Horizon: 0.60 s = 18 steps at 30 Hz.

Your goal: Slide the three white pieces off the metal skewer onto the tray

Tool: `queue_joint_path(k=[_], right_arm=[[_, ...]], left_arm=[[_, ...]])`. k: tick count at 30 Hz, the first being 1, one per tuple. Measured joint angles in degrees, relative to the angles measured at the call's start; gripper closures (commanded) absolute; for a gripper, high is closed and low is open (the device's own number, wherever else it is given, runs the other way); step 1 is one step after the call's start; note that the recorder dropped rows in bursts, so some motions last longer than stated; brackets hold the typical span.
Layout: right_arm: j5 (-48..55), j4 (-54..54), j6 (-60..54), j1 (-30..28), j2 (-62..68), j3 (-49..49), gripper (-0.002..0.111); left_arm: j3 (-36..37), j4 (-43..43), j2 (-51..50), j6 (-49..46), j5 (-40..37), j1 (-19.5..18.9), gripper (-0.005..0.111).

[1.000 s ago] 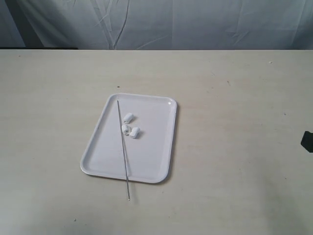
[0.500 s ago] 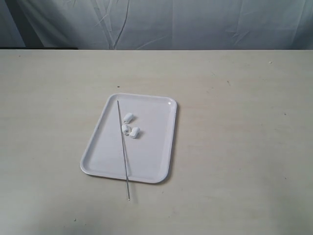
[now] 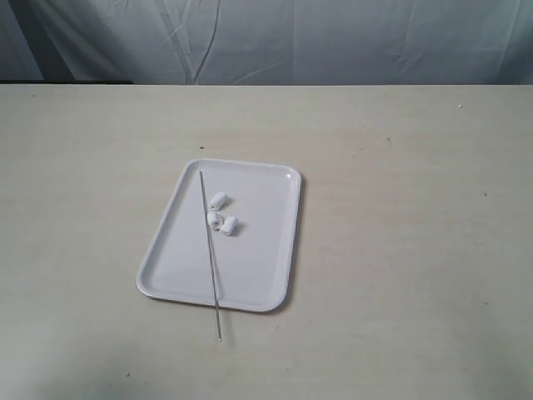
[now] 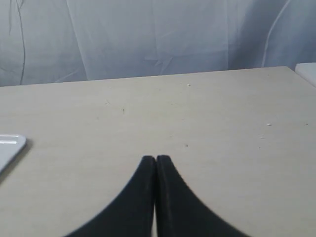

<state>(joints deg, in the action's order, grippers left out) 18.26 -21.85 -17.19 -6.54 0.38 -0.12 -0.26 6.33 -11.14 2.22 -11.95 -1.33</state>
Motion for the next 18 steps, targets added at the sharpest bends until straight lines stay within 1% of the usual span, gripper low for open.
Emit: queue_joint_path(k=[4, 9, 12, 18], right_arm=[[-0.10, 10.03, 3.50, 0.90, 0.00, 0.00, 0.109], [1.37, 21.12, 14.59, 5.13, 0.00, 0.00, 0.109], [2.39, 24.11, 18.38, 6.20, 0.00, 0.00, 0.109], [2.64, 26.66, 19.91, 6.44, 0.00, 0.00, 0.109]], left_arm=[[0.00, -0.26, 0.00, 0.00, -0.16, 0.00, 0.107], [0.00, -0.99, 0.00, -0.22, -0.14, 0.00, 0.107], [0.00, -1.31, 0.00, -0.96, -0.14, 0.00, 0.107], [0.00, -1.73, 0.00, -1.17, -0.14, 0.00, 0.107]])
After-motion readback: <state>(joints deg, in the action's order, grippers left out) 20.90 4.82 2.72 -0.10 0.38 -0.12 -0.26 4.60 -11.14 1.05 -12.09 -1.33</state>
